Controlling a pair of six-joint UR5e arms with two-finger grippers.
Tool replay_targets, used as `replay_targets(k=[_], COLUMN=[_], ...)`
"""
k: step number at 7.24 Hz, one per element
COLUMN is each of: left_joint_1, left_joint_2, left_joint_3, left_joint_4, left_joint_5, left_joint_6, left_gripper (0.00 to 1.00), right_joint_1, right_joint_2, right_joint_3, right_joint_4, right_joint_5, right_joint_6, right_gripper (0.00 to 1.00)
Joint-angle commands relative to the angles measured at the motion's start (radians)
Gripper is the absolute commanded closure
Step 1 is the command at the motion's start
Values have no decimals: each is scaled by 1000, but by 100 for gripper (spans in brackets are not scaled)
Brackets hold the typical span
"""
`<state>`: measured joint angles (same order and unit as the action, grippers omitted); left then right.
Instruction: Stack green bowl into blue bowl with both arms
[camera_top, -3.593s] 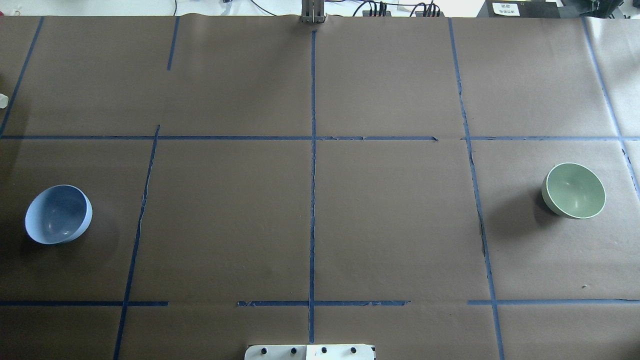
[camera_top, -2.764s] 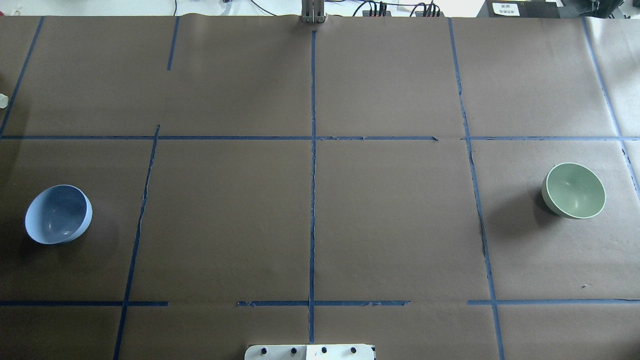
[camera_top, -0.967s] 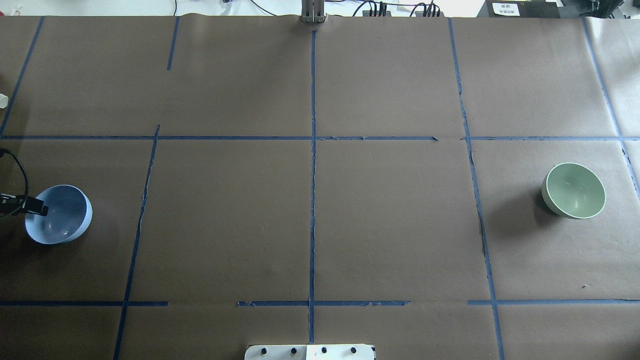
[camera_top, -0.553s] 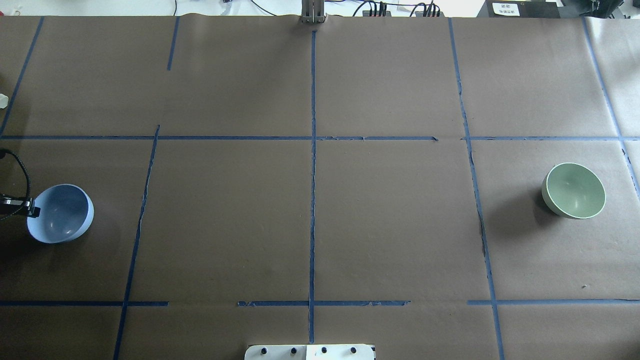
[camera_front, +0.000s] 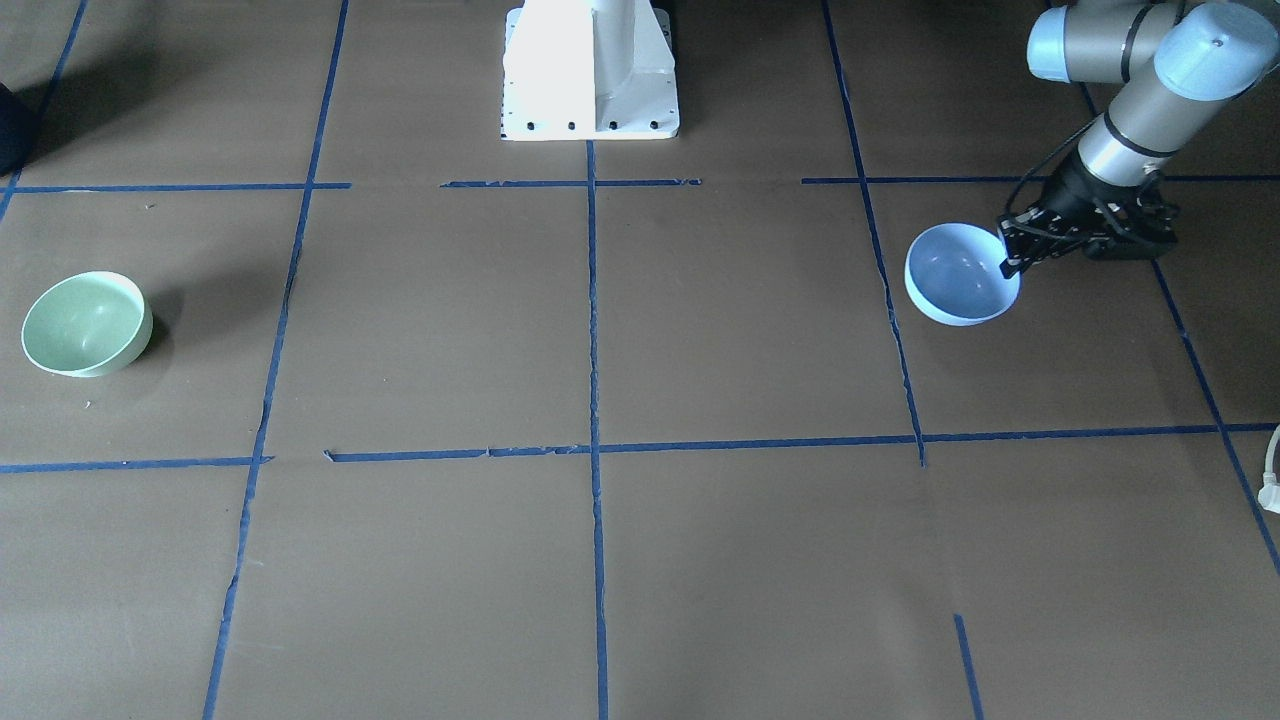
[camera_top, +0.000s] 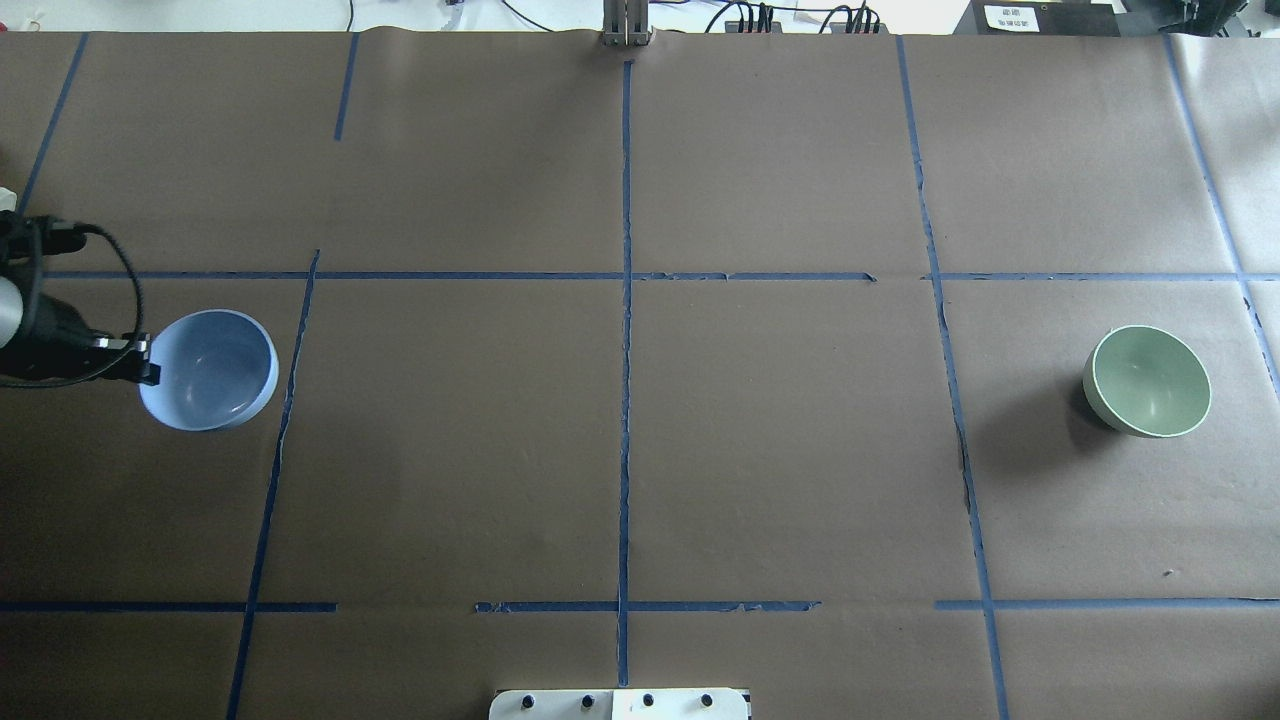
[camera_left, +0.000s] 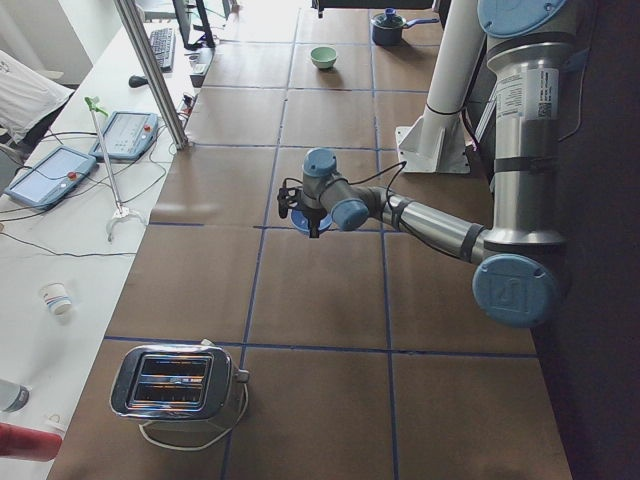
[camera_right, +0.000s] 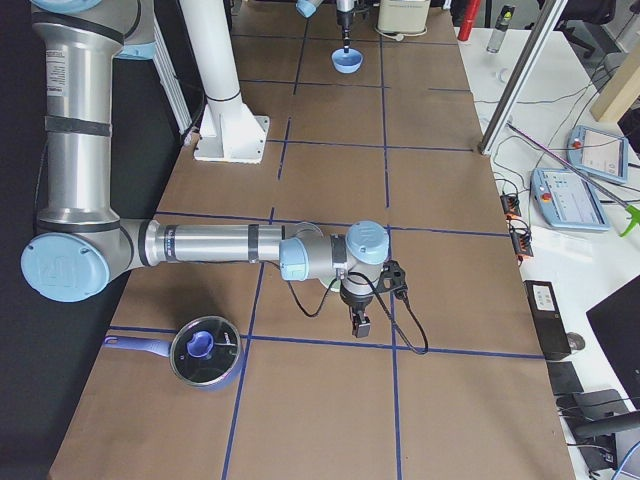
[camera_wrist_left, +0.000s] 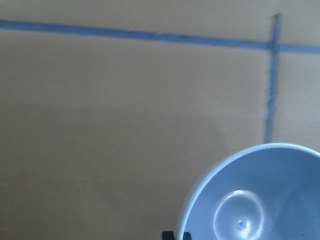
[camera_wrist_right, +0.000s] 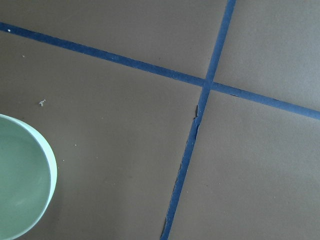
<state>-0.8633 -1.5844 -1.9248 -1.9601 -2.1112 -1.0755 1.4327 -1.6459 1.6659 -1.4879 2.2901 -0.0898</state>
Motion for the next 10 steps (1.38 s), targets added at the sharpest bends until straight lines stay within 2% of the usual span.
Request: replay_targets(k=[1, 2, 3, 4, 5, 10], left_joint_1=[205, 298, 340, 352, 369, 374], left_joint_2=[-366, -529, -651, -719, -735, -724], left_joint_3=[21, 103, 233, 330, 374, 379], left_joint_4=[299, 378, 356, 284, 229, 224], left_joint_5=[128, 214, 249, 249, 264, 273], left_joint_6=[-209, -290, -378, -395, -396, -383], left_gripper=[100, 100, 100, 100, 100, 97], right_joint_1=[0, 0, 0, 0, 0, 0], right_joint_2=[0, 0, 0, 0, 0, 0], right_joint_3=[0, -2, -2, -2, -2, -2], right_joint_4=[0, -2, -2, -2, -2, -2], right_joint_5=[3, 3, 3, 5, 8, 9], right_joint_6=[1, -1, 1, 1, 1, 1], right_gripper=[0, 0, 0, 0, 0, 0])
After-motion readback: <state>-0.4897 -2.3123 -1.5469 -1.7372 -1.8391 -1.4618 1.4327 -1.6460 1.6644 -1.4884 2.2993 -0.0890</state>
